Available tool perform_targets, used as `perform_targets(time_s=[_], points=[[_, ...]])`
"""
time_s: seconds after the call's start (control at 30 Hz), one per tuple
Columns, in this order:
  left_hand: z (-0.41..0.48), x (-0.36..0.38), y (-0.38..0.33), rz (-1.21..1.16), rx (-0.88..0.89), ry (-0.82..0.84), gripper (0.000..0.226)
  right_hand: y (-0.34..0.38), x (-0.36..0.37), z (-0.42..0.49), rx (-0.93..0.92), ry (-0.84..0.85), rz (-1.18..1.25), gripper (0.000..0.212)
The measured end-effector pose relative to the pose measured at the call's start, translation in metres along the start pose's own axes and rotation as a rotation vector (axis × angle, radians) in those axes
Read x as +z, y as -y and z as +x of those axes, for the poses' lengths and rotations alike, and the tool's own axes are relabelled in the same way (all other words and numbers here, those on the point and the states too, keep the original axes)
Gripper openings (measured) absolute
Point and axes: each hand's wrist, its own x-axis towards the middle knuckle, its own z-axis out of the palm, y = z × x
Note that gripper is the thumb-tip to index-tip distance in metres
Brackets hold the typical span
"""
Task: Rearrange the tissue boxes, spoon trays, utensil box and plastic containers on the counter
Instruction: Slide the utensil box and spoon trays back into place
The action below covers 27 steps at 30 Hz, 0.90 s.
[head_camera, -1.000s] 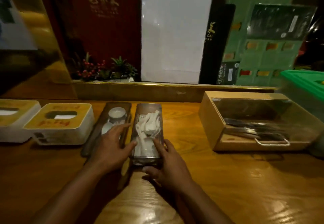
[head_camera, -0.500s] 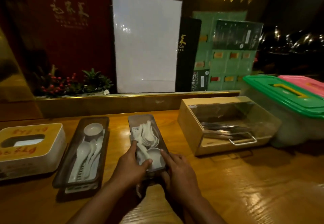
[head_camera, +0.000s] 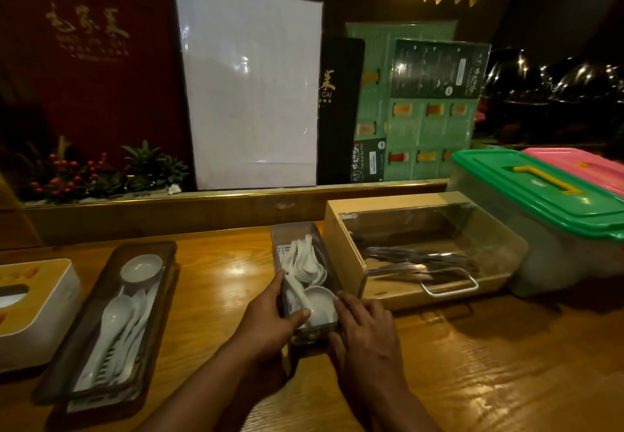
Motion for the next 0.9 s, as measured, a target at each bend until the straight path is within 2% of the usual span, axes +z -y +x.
perform_targets(time_s=[0.47,0.9], points=[[0.009,0.016,0.001,-0.106,-0.042,0.040,0.096,-0.017,0.000,0.000,0.012,0.022,-0.037,0.062],[0.006,0.022,0.001,-0.311,-0.142,0.036,0.090,-0.019,0.001,0.002,0.000,0.034,-0.036,0.059]])
